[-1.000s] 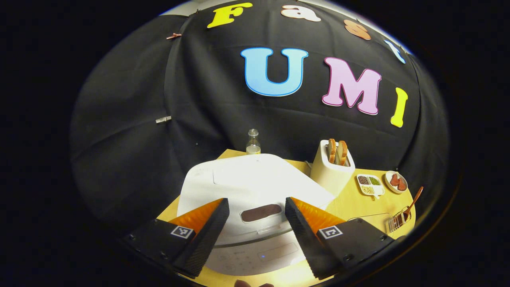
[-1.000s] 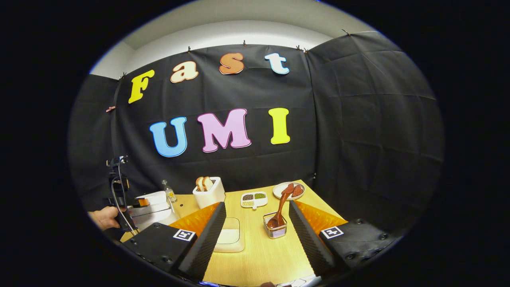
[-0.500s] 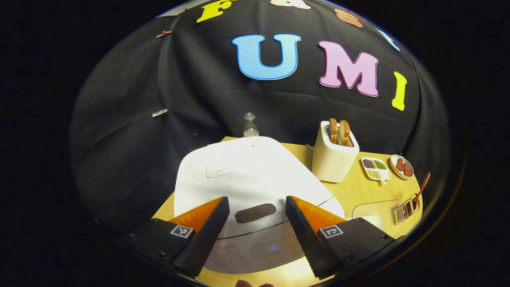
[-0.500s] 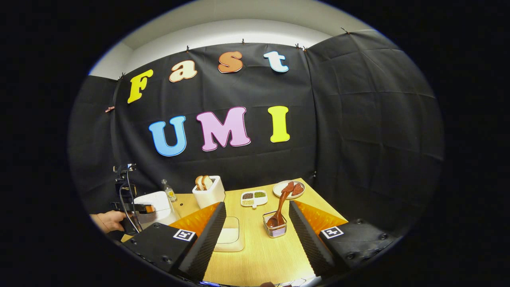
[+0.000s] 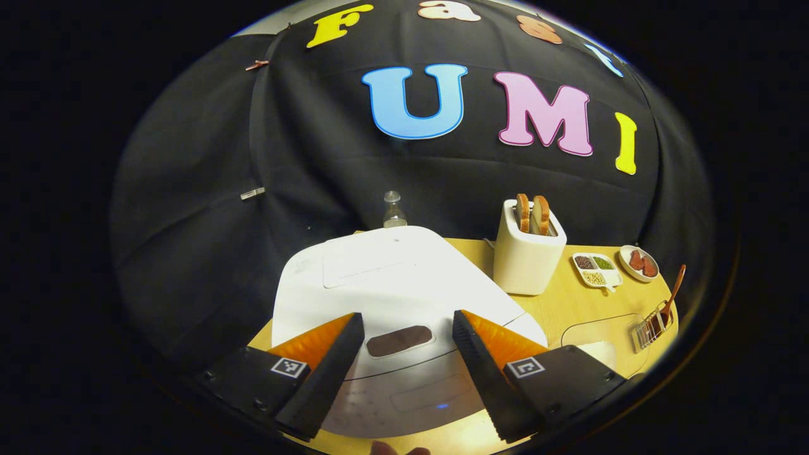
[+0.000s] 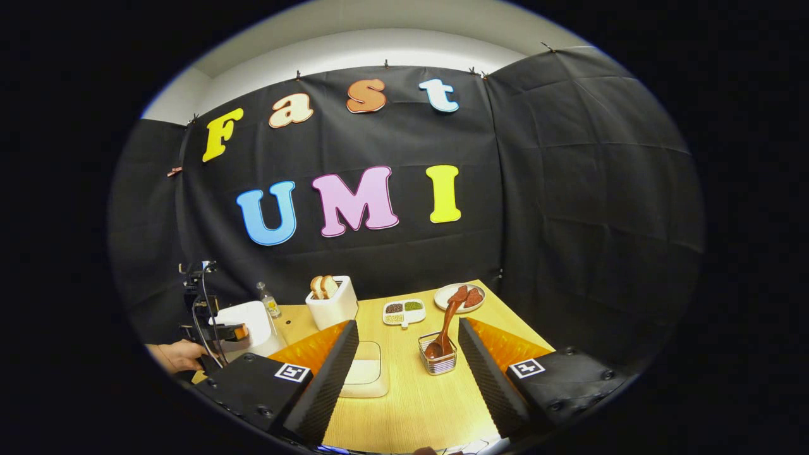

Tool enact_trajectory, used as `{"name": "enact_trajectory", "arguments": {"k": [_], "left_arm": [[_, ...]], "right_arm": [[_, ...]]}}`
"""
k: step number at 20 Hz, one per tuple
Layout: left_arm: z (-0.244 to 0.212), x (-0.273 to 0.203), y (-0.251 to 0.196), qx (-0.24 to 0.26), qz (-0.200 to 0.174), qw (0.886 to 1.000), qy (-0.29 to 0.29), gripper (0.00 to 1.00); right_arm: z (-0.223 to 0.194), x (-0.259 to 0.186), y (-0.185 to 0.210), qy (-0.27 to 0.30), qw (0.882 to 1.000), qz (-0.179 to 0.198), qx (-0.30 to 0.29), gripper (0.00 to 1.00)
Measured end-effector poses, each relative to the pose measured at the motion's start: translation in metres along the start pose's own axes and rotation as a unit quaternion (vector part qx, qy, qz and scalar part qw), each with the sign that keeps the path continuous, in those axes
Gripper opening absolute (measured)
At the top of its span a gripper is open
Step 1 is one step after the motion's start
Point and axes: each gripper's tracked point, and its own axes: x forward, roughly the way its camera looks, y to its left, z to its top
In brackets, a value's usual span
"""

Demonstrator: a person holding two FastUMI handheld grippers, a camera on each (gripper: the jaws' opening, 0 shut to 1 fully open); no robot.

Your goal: Close the left gripper, press the button to open the rice cooker; take a wooden spoon from the chopstick holder with the right hand, scoop a spoonful of rice and pour it into the rice cooker, then put the wooden spoon back into the chopstick holder.

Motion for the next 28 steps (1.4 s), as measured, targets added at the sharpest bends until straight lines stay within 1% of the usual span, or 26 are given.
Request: {"name": "enact_trajectory", "arguments": {"k": [2, 6, 9, 13, 16, 20, 25, 28], "left_arm": [[-0.001, -0.003, 0.001, 0.008, -0.008, 1.000, -0.006, 0.99], [0.011, -0.009, 0.011, 0.007, -0.002, 1.000, -0.026, 0.97], [0.022, -0.018, 0.012, 0.011, -0.005, 0.999, -0.042, 0.97], [0.047, -0.038, 0.010, 0.023, -0.021, 0.996, -0.079, 0.97], [0.065, -0.059, 0.004, 0.020, -0.045, 0.993, -0.106, 0.97], [0.088, -0.092, -0.001, 0.021, -0.079, 0.985, -0.150, 0.97], [0.111, -0.139, -0.003, 0.022, -0.120, 0.972, -0.203, 0.97], [0.122, -0.163, -0.001, 0.033, -0.136, 0.963, -0.231, 0.97]], "right_arm": [[0.001, 0.000, 0.002, 0.000, 1.000, 0.001, -0.002, 0.98], [0.004, 0.000, 0.004, -0.003, 1.000, 0.004, -0.004, 0.98], [0.005, 0.002, 0.005, -0.004, 1.000, 0.005, -0.008, 0.98], [0.007, 0.006, 0.014, -0.005, 1.000, 0.014, -0.010, 0.99], [0.008, 0.009, 0.020, -0.009, 1.000, 0.017, -0.023, 0.99], [0.012, 0.015, 0.035, -0.016, 0.999, 0.024, -0.044, 0.98], [0.023, 0.023, 0.060, -0.033, 0.997, 0.039, -0.062, 0.98], [0.028, 0.029, 0.075, -0.042, 0.995, 0.048, -0.073, 0.98]]}}
